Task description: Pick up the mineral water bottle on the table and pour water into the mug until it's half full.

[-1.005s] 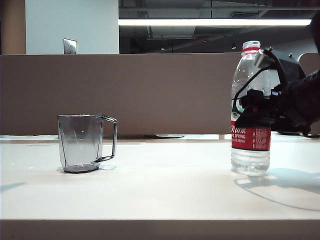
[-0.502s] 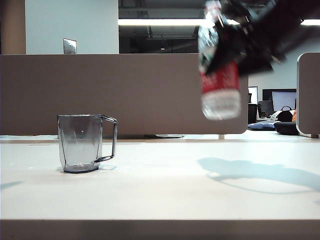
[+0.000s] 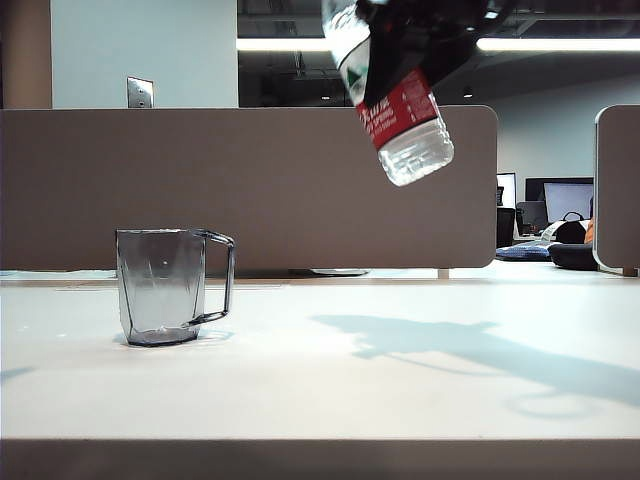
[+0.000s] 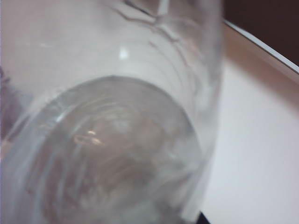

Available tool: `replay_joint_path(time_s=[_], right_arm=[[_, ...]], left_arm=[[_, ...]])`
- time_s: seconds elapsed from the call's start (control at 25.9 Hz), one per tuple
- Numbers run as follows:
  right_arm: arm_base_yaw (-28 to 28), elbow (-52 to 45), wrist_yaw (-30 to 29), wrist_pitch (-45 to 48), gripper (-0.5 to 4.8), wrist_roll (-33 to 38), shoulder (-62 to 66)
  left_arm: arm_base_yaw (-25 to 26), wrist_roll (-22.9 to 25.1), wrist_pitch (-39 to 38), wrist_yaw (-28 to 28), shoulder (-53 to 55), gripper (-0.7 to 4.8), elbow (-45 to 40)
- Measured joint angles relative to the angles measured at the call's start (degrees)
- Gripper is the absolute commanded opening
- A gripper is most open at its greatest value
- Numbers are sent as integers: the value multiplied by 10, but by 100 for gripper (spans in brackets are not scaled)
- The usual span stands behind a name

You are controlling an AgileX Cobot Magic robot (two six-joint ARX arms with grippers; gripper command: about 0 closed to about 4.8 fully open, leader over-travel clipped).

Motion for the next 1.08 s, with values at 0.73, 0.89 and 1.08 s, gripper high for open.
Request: replay_joint_path(time_s=[0.73,0.89,1.08], right_arm=[[152,94,262,-135,255,-111,175],[159,94,286,-148,255,-133,190],[159,95,325,-169,255,-151,192]], left_arm=[[0,0,0,1,0,-5,0],[0,0,0,2,0,-5,0],[0,0,0,3,0,-5,0]])
